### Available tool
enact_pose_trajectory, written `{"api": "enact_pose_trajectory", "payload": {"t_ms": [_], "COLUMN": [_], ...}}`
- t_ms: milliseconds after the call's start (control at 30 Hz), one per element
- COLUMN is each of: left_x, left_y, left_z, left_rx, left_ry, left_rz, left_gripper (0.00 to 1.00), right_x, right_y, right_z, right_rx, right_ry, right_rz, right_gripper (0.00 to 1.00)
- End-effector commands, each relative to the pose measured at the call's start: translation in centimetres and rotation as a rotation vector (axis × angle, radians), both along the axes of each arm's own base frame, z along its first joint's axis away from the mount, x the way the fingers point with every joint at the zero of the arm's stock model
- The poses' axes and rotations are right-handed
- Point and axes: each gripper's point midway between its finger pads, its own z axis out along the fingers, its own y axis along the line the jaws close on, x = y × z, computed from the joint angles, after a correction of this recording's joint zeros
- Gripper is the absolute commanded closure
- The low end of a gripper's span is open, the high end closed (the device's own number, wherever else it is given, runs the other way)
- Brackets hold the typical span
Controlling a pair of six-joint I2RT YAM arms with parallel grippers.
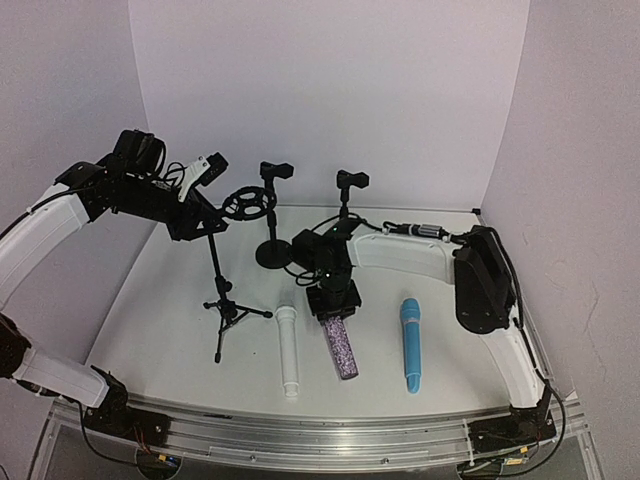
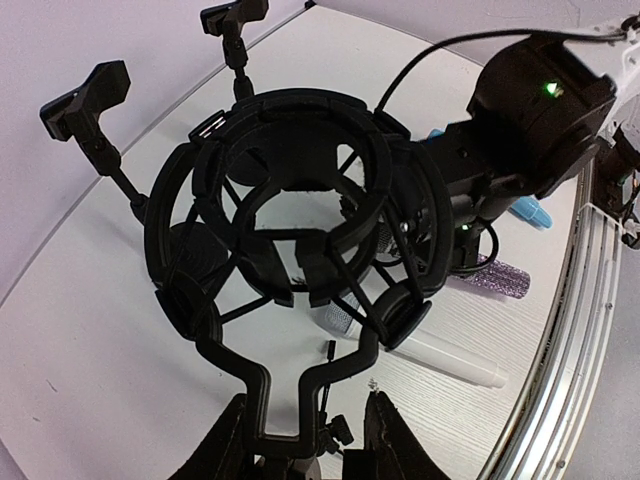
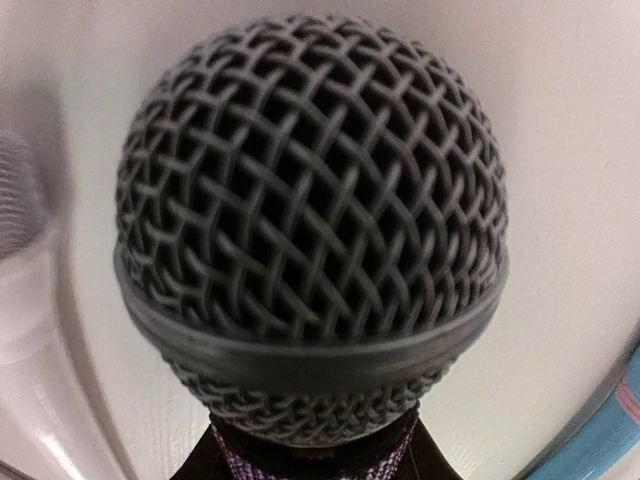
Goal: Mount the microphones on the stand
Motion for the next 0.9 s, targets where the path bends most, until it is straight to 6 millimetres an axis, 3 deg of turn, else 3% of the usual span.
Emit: {"api": "enact_pose_trajectory", "payload": {"t_ms": [0,233,433,600,733,867], "left_x": [-1.3,-2.0,-2.3,-2.4,-2.4,-2.4], "left_y": [-0.2,-0.3,-0.4,-0.4,-0.5,-0.5], "left_z": [2.1,1.4,1.0,0.9,0.8,0.9], "left_rx": [-0.044,-0.014,-0.008,-0.003,-0.003,-0.007], "left_ry": [-0.038,-0.064,-0.038,-0.046,-0.039,-0.038], "left_rz": [-0.049,-0.112,-0.135,-0.140,-0.145,-0.145], "left_gripper": [1.00,1.00,1.00,1.00,1.00,1.00], "right_x": [4.2,5.3,4.4,2.5,1.3,1.0], "right_y": [2.6,2.2,2.4,6.5,10.5,12.3], "right_z": [19.8,37.1,49.5,53.6,54.5,54.1], "right_rx": [0.337,0.664,0.916,1.093,1.167,1.172], "right_ry": [-0.421,-0.887,-1.245,-1.360,-1.403,-1.418], "right_rz": [0.105,0.152,0.222,0.350,0.438,0.474], "right_gripper": [1.00,1.00,1.00,1.00,1.00,1.00]}}
